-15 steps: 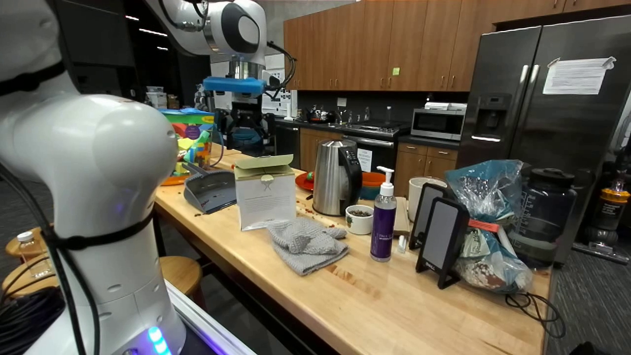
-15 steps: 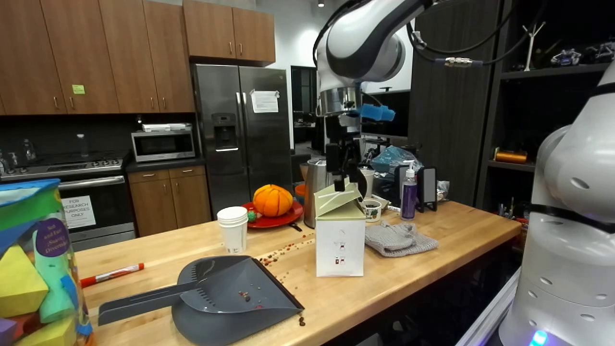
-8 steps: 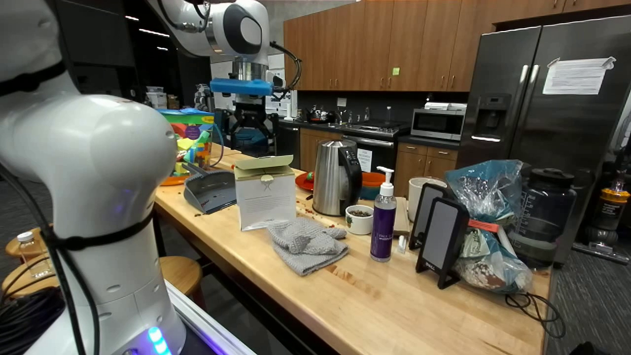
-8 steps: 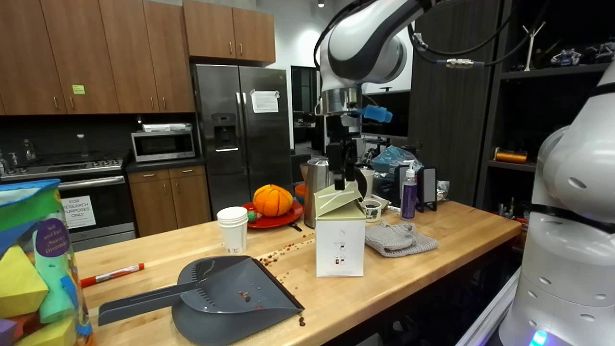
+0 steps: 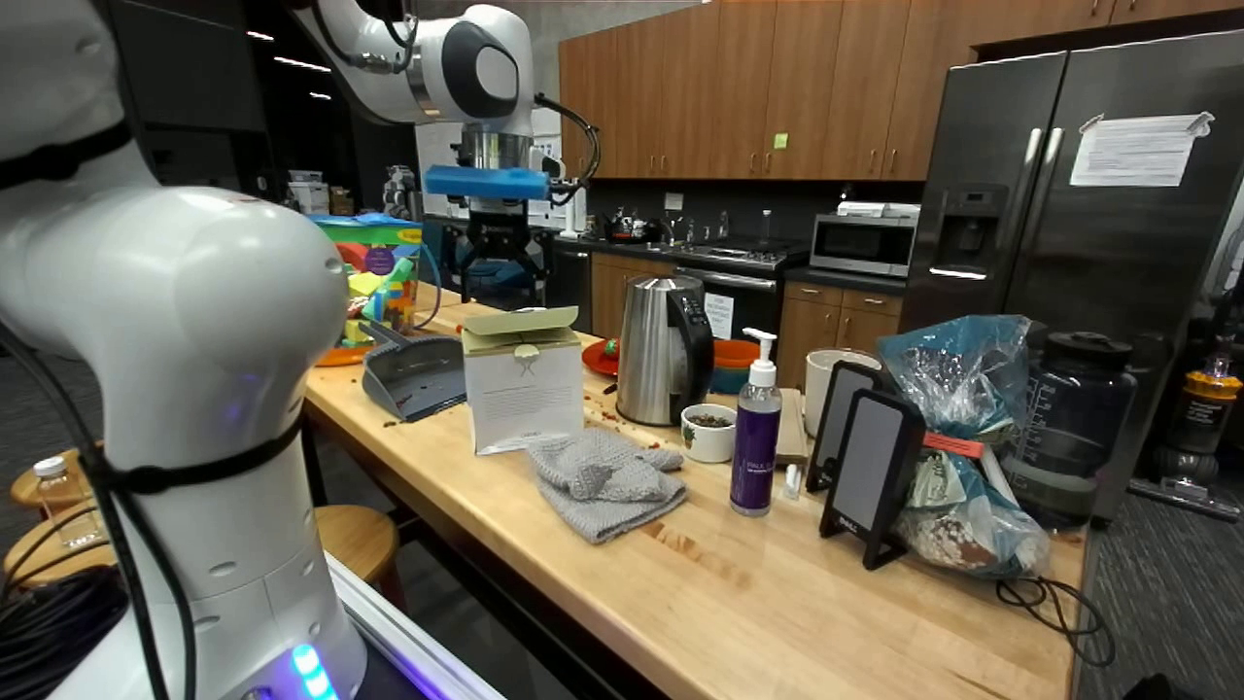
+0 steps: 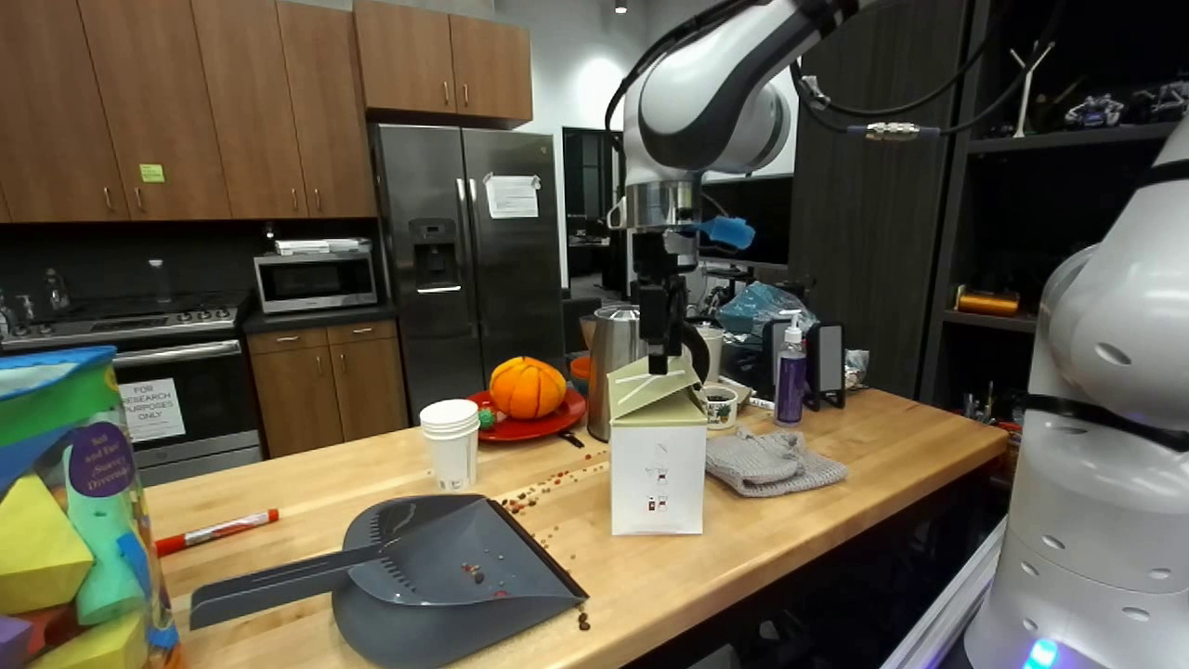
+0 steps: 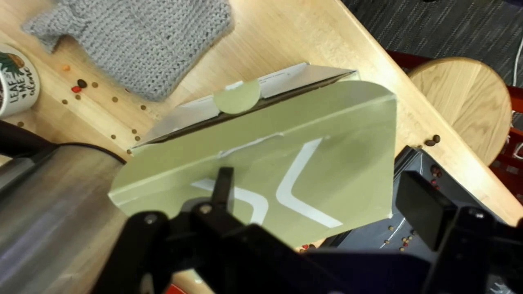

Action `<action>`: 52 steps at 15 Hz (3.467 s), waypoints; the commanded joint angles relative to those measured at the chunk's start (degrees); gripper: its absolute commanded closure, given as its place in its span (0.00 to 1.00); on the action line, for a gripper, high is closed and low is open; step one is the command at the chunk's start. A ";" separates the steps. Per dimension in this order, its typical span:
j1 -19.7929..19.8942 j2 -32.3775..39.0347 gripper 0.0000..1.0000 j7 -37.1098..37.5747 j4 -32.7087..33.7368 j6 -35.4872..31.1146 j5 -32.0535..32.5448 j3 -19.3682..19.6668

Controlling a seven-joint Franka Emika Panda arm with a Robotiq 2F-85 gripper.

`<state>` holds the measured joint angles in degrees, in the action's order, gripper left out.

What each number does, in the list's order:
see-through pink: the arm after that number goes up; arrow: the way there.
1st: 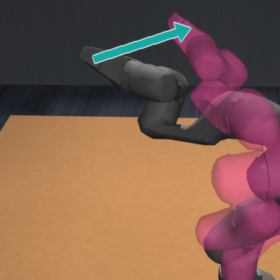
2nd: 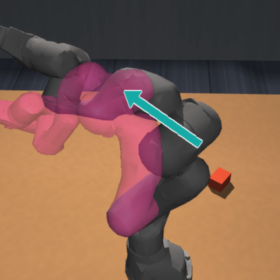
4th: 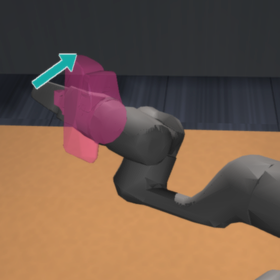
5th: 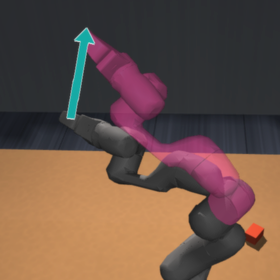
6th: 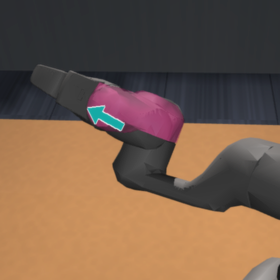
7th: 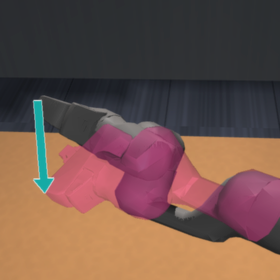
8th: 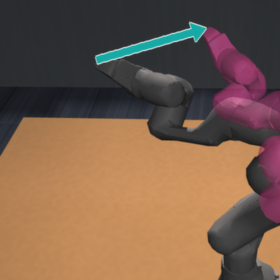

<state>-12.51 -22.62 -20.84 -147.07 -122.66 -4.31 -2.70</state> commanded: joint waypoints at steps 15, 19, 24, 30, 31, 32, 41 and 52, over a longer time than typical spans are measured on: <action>0.59 2.49 0.00 -8.56 -3.48 -9.37 -0.46 2.53; 0.45 0.84 0.00 -8.17 -4.12 -9.20 -0.54 2.22; 0.04 -2.04 0.00 -7.41 -4.43 -7.03 -1.76 2.40; 0.69 -7.90 0.00 -3.36 -6.28 -3.94 -5.26 3.60; 0.89 -8.75 0.00 -2.34 -6.64 -3.70 -6.60 4.15; 1.26 -9.56 0.00 -1.05 -7.17 -4.23 -7.98 4.69; 4.86 -11.65 0.00 4.26 -10.28 -6.20 -14.73 9.56; 2.97 -8.91 0.00 -12.00 -10.37 -2.89 -29.16 19.13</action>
<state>-9.07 -32.27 -28.72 -158.14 -127.32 -30.30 14.18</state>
